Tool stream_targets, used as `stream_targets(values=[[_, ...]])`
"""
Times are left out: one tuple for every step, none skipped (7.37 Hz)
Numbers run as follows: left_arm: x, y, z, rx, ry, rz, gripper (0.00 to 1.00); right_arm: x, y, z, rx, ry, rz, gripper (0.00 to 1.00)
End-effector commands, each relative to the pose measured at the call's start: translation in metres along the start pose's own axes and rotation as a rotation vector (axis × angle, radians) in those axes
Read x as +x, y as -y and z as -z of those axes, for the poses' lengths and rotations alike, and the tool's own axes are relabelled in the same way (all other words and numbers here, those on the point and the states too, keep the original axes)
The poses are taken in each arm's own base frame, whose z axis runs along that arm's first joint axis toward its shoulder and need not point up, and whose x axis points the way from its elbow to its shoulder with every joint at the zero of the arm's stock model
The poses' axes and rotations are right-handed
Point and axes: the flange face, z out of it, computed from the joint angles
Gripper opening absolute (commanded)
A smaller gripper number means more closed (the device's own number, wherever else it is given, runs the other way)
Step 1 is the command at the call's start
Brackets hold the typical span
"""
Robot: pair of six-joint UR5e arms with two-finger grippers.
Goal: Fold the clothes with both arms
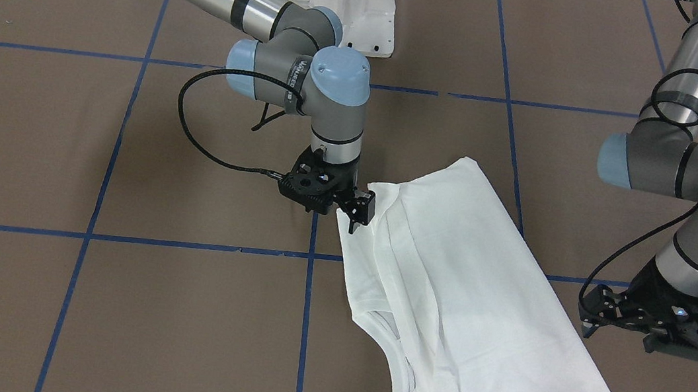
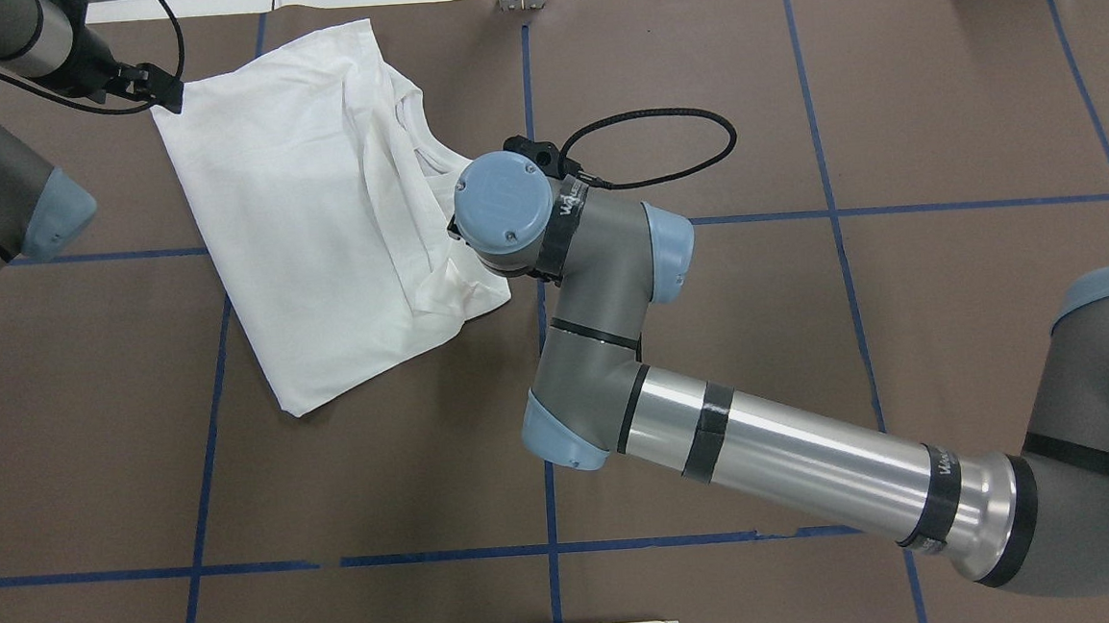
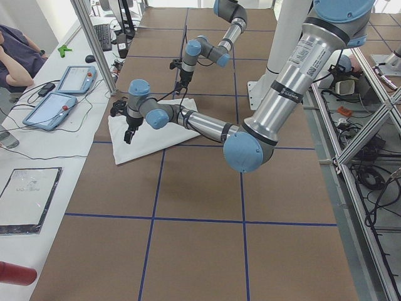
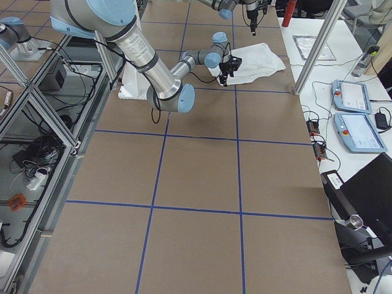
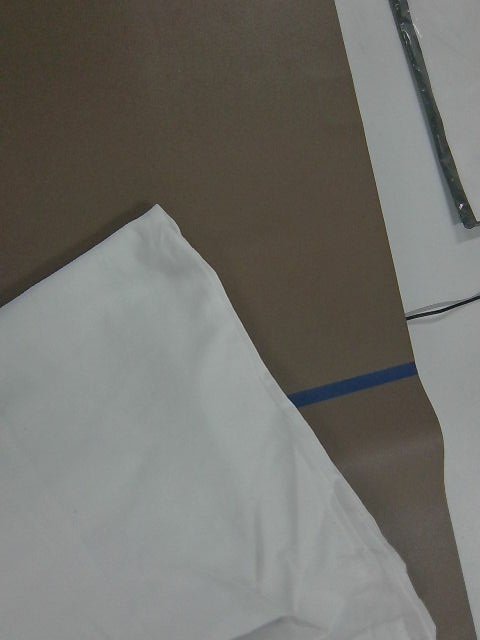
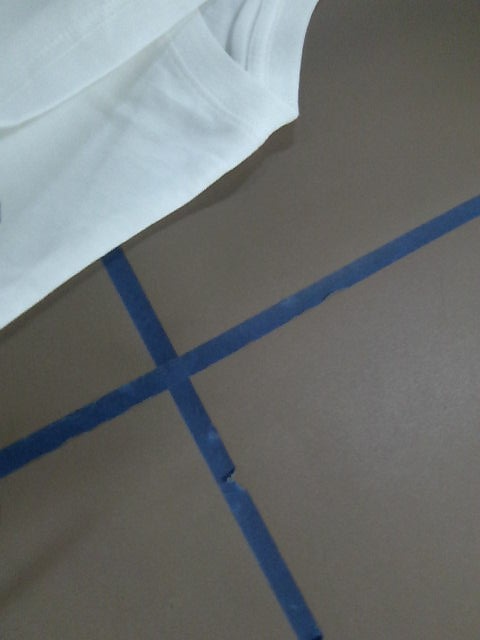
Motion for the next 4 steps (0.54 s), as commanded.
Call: stream_targets(values=[[0.003, -0.003, 0.001, 0.002, -0.005, 0.001, 1.0, -0.001, -0.016, -0.003, 0.025, 0.005, -0.036, 0.72], [0.003, -0.003, 0.001, 0.002, -0.006, 0.0, 1.0, 0.002, -0.022, -0.008, 0.021, -0.005, -0.031, 0.7], [0.005, -0.004, -0.001, 0.0, -0.007, -0.002, 1.0, 0.005, -0.027, -0.012, 0.02, -0.013, -0.024, 0.68], [0.005, -0.004, -0.001, 0.0, -0.007, -0.001, 1.0, 0.005, -0.031, -0.015, 0.022, -0.018, -0.015, 0.66]])
